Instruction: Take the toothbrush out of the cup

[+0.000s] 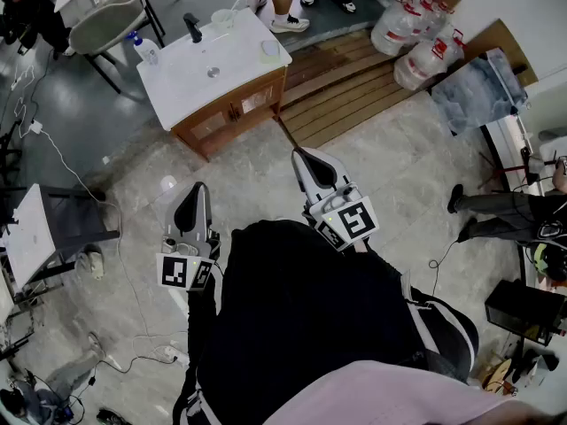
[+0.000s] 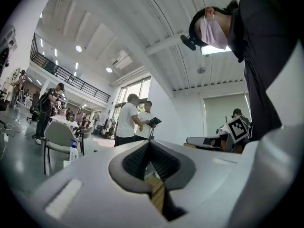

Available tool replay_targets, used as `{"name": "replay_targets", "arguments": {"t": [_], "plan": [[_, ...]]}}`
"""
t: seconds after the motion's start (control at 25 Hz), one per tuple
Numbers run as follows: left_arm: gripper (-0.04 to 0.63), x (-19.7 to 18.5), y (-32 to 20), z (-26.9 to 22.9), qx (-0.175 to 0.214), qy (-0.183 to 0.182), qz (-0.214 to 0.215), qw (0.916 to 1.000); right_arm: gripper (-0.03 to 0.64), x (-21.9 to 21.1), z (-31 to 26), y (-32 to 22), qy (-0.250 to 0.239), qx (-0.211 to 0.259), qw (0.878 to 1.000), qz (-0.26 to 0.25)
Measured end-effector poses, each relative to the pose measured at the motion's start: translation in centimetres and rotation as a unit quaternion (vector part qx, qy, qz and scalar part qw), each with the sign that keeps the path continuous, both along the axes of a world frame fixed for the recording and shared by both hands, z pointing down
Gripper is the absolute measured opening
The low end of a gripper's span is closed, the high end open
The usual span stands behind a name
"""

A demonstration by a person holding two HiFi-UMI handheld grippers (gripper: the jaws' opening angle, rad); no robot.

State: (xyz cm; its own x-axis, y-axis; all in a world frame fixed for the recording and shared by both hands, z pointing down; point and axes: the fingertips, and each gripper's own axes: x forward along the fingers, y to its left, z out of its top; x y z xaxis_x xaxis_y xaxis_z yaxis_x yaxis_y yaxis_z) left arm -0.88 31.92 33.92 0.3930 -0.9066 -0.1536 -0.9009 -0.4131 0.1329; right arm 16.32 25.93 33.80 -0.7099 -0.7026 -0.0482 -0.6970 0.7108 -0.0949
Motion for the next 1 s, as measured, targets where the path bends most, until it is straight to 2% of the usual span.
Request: {"name": "replay_targets", "arguments": {"t": [0.56, 0.72, 0.88, 1.0], "plan": [[0.003, -0.8, -0.4, -0.3, 0.001, 0.002, -0.004, 1.0, -0.002, -0.8, -0.4, -0.4, 0.003, 0.009, 1.0, -0.003], [0.003, -0.8, -0.5, -0.2, 0.003, 0.0, -0.004, 1.0, 0.004, -0.9, -0.4, -0.5, -0.013, 0.009, 1.0, -0.007], [0.003, -0.6, -0.8, -0.2, 0.0, 0.0, -0.005, 1.0, 0.116, -1.0, -0.1, -0.8, -0.012, 0.005, 1.0, -0.015], [0.003, -0.3, -1.1, -0.1, -0.003, 0.0, -0.005, 1.0, 0.149, -0.7, -0.1, -1.1, -0.014, 0.005, 1.0, -0.015]]}}
